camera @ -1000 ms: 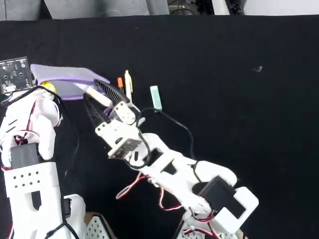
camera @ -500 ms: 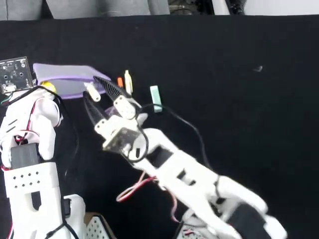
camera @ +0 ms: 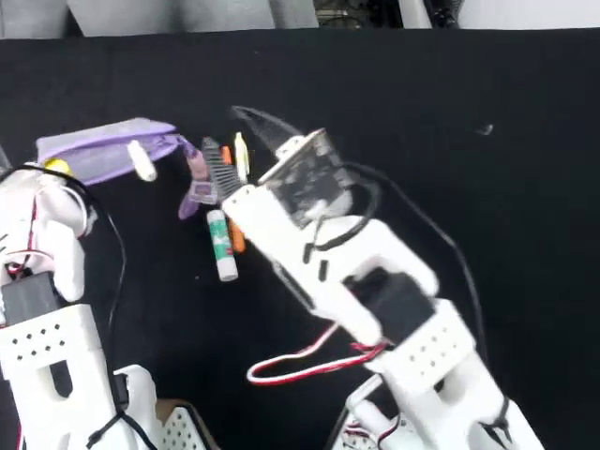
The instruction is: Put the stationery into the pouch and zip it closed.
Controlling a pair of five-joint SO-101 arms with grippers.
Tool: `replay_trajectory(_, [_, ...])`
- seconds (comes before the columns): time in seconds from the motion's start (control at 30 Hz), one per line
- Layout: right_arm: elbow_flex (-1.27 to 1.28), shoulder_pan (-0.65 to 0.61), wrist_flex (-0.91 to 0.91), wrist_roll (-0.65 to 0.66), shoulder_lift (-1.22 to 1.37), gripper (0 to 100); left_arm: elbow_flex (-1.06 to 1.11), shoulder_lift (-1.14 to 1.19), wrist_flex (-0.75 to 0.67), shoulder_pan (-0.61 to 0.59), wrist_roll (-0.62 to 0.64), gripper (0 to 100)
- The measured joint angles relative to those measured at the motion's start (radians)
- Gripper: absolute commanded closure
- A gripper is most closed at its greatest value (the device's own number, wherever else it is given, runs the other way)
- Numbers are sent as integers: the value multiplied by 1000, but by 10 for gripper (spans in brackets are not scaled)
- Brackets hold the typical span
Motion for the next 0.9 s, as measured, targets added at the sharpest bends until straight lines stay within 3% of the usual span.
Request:
replay_trajectory(0.1, [-3,35,61,-23,-5,853,-23,6,34,5,75,972])
replay_trajectory(0.27, [57,58,35,-34,-5,854,-61,127,41,63,92,972])
replay_trajectory(0.57, [230,-9,-330,-32,117,854,-109,236,41,123,97,971])
replay_trajectory(0.9, [244,259,-115,-52,132,854,-109,241,25,77,97,971])
